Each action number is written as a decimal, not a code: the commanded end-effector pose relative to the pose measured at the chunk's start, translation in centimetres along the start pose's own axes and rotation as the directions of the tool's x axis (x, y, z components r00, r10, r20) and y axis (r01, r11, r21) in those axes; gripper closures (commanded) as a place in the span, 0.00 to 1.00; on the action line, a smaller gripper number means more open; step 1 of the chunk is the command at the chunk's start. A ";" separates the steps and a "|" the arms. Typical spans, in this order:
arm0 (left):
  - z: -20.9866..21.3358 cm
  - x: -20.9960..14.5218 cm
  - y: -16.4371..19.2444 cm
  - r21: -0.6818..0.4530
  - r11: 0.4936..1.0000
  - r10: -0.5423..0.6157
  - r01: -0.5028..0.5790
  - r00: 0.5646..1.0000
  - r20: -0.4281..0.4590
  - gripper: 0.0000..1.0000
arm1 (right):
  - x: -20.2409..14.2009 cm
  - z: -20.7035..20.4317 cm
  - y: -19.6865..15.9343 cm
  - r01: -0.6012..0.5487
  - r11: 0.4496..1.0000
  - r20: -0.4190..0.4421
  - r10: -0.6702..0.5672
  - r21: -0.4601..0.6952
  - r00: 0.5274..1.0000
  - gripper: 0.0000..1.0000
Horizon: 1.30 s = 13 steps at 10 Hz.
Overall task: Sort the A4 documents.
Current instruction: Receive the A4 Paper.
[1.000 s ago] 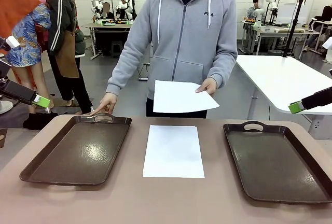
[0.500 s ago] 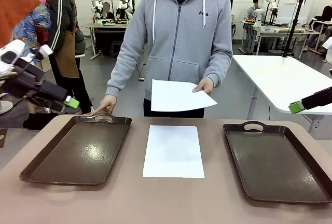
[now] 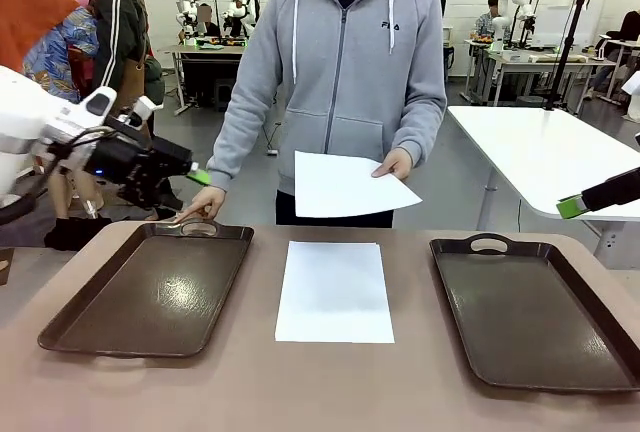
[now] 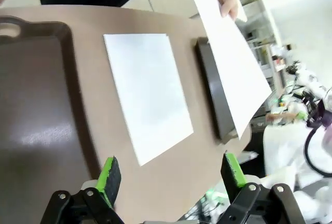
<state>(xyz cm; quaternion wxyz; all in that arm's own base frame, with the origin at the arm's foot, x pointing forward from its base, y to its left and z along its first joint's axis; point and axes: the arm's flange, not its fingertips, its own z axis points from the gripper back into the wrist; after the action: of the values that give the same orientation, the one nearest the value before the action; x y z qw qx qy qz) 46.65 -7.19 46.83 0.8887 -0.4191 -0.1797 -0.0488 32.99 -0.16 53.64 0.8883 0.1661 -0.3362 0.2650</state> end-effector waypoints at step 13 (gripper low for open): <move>-14.5 8.4 -0.6 -0.262 0.955 0.128 -0.140 0.990 -0.062 0.00 | 0.0 -0.2 -0.1 0.002 1.000 0.001 -0.002 0.015 1.000 0.00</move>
<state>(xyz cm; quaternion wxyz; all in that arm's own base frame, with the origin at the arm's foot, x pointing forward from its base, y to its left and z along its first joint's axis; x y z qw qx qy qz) 57.58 -18.02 41.95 0.8443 -0.5219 -0.1201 -0.0188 32.98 -0.23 53.64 0.8889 0.1647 -0.3362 0.2639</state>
